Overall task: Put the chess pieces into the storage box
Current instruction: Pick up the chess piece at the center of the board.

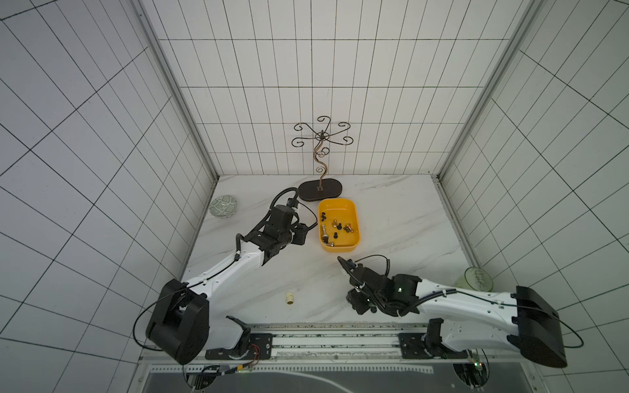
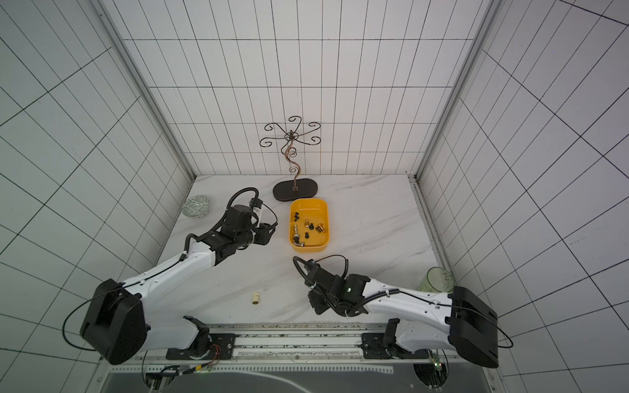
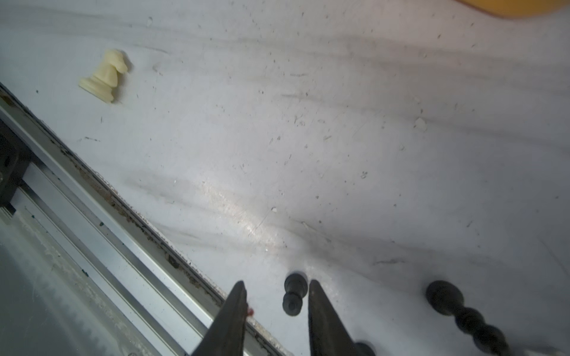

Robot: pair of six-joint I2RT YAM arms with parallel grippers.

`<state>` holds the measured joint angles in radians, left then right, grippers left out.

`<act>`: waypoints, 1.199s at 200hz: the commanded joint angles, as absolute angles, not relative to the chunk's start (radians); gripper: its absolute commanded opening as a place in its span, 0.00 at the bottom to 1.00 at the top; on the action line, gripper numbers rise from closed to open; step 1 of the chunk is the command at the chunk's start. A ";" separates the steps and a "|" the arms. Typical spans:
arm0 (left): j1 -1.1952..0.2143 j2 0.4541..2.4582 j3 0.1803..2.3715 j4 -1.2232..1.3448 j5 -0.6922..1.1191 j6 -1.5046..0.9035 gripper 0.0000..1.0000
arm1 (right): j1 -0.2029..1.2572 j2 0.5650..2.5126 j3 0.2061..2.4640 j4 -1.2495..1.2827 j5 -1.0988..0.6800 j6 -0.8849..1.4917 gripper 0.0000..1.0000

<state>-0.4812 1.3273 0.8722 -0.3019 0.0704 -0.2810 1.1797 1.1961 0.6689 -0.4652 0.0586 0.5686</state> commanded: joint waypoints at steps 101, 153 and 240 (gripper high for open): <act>-0.477 1.264 0.769 -0.228 0.141 -0.334 0.43 | 1.218 1.288 0.599 -0.442 0.133 0.673 0.33; -0.476 1.273 0.764 -0.221 0.150 -0.339 0.43 | 1.216 1.316 0.584 -0.418 0.142 0.669 0.29; -0.477 1.260 0.749 -0.223 0.140 -0.342 0.43 | 1.216 1.329 0.592 -0.418 0.132 0.661 0.12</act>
